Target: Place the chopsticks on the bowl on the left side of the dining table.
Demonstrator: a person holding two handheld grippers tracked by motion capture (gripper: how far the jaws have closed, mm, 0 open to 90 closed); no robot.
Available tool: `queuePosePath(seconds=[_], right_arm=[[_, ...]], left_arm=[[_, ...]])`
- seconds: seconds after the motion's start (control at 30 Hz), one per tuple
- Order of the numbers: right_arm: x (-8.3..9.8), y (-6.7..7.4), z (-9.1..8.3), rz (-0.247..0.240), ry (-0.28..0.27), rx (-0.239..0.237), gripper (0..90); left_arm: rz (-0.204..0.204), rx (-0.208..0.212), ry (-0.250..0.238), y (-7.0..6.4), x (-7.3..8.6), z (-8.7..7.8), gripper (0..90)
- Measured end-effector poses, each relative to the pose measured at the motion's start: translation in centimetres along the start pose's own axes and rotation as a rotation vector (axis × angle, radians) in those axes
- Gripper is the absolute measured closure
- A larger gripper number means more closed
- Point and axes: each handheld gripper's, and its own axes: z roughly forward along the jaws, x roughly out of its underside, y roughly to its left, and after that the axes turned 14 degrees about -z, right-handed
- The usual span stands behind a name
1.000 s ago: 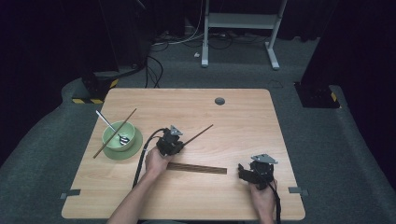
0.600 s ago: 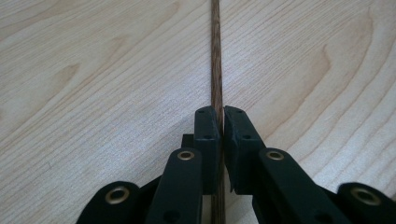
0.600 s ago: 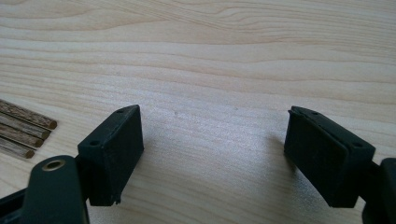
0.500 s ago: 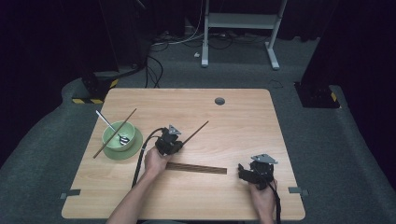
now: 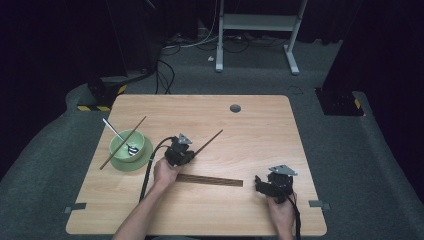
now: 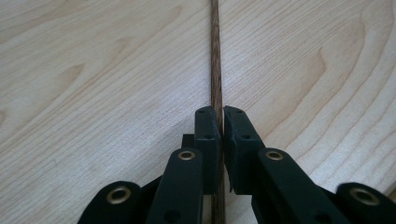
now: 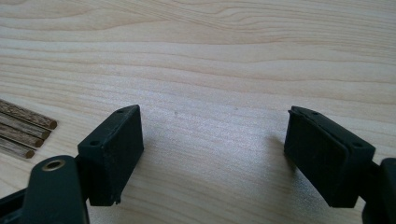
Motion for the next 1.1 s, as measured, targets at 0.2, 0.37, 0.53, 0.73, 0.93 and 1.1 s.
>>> queuePosePath(seconds=[0.2,0.37,0.53,0.73,0.93,1.1], right_arm=[[0.0,0.0,0.0,0.000,0.000,0.000,19.1],[0.0,0.0,0.0,0.000,0.000,0.000,19.1],[0.0,0.0,0.0,0.000,0.000,0.000,19.1],[0.0,0.0,0.0,0.000,0.000,0.000,19.1],[0.0,0.0,0.0,0.000,0.000,0.000,19.1],[0.0,0.0,0.0,0.000,0.000,0.000,19.1]], left_arm=[[-0.001,0.010,-0.033,0.1,-0.1,-1.2,84.2],[0.011,0.014,-0.049,-0.1,-0.1,-2.3,84.2],[0.013,0.015,-0.054,0.0,-0.1,-3.0,84.2],[0.011,0.020,-0.056,0.2,0.0,-3.6,84.2],[0.004,0.029,-0.060,0.3,0.1,-4.3,84.2],[0.003,0.026,-0.062,0.6,0.2,-5.1,84.1]])
